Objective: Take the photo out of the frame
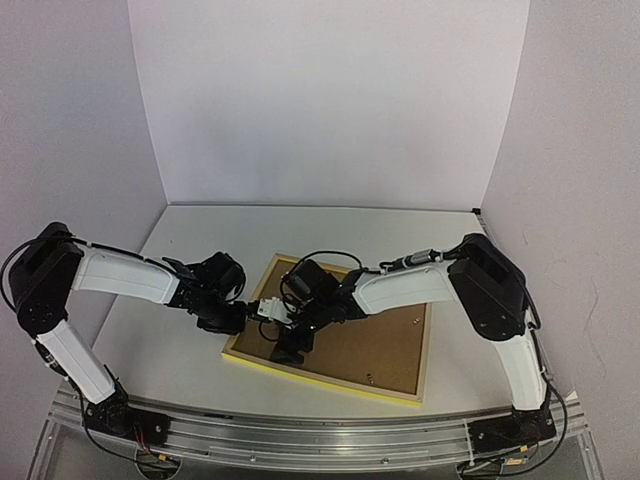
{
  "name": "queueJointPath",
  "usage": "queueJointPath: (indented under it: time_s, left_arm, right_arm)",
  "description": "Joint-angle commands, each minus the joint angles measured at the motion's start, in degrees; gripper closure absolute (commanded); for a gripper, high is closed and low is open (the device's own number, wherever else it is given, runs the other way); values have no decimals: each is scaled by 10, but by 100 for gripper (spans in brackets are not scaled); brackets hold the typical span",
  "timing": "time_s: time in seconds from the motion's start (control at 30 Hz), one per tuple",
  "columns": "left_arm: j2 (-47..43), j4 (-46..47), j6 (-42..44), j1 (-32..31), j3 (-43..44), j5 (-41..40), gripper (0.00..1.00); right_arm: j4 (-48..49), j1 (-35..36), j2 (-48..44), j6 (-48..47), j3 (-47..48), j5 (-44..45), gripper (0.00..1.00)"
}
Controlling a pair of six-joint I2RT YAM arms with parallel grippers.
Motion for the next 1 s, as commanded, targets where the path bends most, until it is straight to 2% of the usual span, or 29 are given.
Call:
queueJointPath:
  time_s: [0.0, 0.63, 0.8, 0.97]
  left_arm:
    - [29, 34, -101, -23, -40, 131, 100]
    - [-3, 40, -129, -35, -72, 132, 100]
    - [-16, 21, -134, -35, -65, 108, 100]
    - [-31, 18, -152, -35, -70, 92, 100]
  right_arm:
    - [136, 18, 87, 75, 21, 225, 4]
    - [98, 32, 142, 212, 49, 288, 8]
    - [98, 31, 116, 209, 38, 302, 8]
    - [98, 22, 45, 229, 11, 302, 6]
